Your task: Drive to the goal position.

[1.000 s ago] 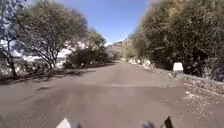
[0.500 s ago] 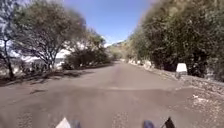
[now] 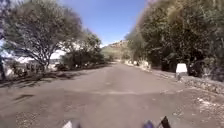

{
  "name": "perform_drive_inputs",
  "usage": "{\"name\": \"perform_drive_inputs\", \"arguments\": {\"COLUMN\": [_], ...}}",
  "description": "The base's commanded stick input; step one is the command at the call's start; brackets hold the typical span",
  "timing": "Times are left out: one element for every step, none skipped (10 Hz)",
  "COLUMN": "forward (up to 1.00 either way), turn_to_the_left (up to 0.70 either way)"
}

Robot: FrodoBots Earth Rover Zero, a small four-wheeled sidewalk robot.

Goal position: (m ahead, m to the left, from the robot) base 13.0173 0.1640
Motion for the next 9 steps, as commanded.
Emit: {"name": "perform_drive_inputs", "arguments": {"forward": [0.50, 0.50, 0.50, 0.50, 0.50, 0.50, 0.50, 0.50, 0.50], "turn_to_the_left": [-0.50, -0.50, -0.50, 0.00, 0.00, 0.00, 0.00, 0.00, 0.00]}}
